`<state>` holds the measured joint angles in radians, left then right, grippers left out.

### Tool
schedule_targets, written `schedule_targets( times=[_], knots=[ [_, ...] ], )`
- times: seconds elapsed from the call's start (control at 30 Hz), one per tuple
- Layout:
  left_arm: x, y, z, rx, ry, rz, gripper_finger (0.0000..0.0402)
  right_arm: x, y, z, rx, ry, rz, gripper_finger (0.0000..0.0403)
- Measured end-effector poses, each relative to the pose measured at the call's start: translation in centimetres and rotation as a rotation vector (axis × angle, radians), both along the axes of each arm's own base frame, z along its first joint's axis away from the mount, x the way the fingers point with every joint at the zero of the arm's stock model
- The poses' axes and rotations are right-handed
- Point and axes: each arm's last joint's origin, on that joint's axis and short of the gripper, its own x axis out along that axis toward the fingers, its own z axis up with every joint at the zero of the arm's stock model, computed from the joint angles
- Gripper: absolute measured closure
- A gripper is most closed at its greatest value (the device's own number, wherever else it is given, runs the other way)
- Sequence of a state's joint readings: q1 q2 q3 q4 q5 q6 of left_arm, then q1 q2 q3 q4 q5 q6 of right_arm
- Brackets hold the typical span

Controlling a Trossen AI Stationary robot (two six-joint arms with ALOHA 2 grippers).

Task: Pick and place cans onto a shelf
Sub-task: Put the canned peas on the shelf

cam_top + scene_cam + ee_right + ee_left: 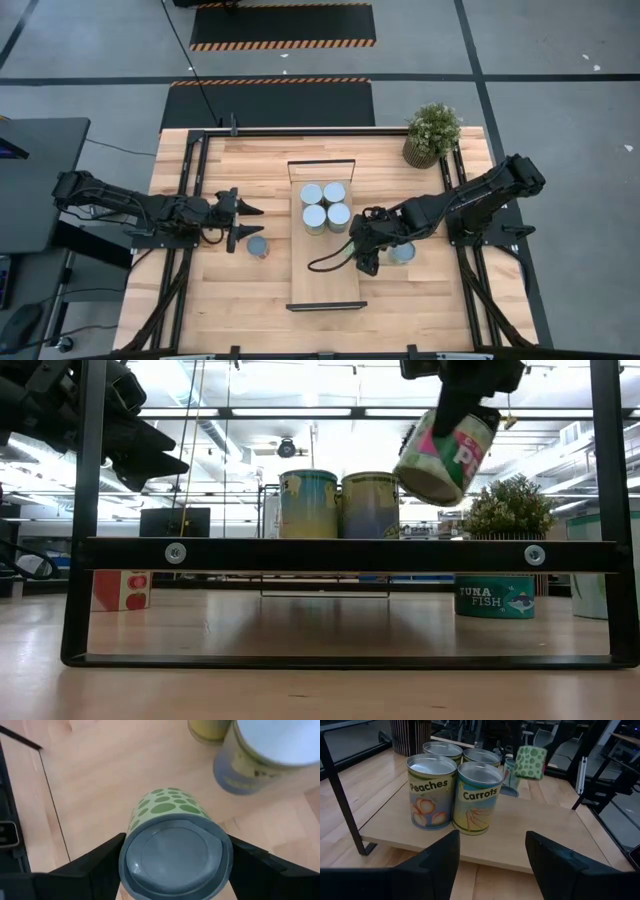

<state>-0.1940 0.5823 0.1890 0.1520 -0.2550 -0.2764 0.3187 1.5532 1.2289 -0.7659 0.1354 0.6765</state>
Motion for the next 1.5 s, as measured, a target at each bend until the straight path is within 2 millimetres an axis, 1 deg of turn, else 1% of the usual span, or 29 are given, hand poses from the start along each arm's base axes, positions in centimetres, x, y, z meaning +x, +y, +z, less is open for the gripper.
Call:
schedule_targets(
  times=[0.17, 0.23, 0.33, 0.43, 0.6, 0.73, 0.9, 1.0, 1.1, 1.33, 1.5],
  knots=[
    [0.0, 0.0, 0.0, 0.0, 0.0, 0.0, 0.017, 0.8, 0.2, 0.4, 0.009, -0.088, 0.017, 0.0101],
    [0.0, 0.0, 0.0, 0.0, 0.0, 0.0, 0.017, 1.4, 0.4, 0.3, 0.01, -0.128, 0.025, 0.0101],
    [0.0, 0.0, 0.0, 0.0, 0.001, 0.0, 0.017, 2.1, 0.7, -0.5, 0.001, -0.11, 0.033, 0.0101],
    [0.0, 0.0, -0.1, 0.001, 0.006, 0.0, 0.017, 3.3, 1.0, -1.2, -0.032, -0.013, 0.046, 0.0101],
    [0.0, 0.0, -0.2, 0.004, 0.023, 0.0, 0.017, 5.4, 1.6, -0.5, -0.106, 0.1, 0.057, 0.0101],
    [0.0, 0.0, -0.2, 0.003, 0.022, 0.0, 0.017, 6.7, 1.9, -0.7, -0.145, 0.187, 0.06, 0.0101],
    [0.0, 0.0, -0.2, -0.001, 0.021, 0.001, 0.017, 8.2, 2.3, -2.1, -0.205, 0.261, 0.169, 0.0101],
    [0.0, 0.0, -0.2, -0.003, 0.021, 0.002, 0.017, 8.5, 2.4, -3.0, -0.226, 0.3, 0.215, 0.0099],
    [0.0, 0.0, -0.2, -0.004, 0.021, 0.002, 0.017, 8.8, 1.9, -3.7, -0.227, 0.328, 0.216, 0.0089],
    [0.0, 0.0, -0.2, -0.004, 0.023, 0.002, 0.017, 9.0, 1.1, -3.8, -0.212, 0.333, 0.199, 0.0047],
    [0.0, 0.0, -0.3, -0.003, 0.026, 0.002, 0.017, 8.9, 1.7, -3.7, -0.213, 0.331, 0.203, 0.004]
  ],
)
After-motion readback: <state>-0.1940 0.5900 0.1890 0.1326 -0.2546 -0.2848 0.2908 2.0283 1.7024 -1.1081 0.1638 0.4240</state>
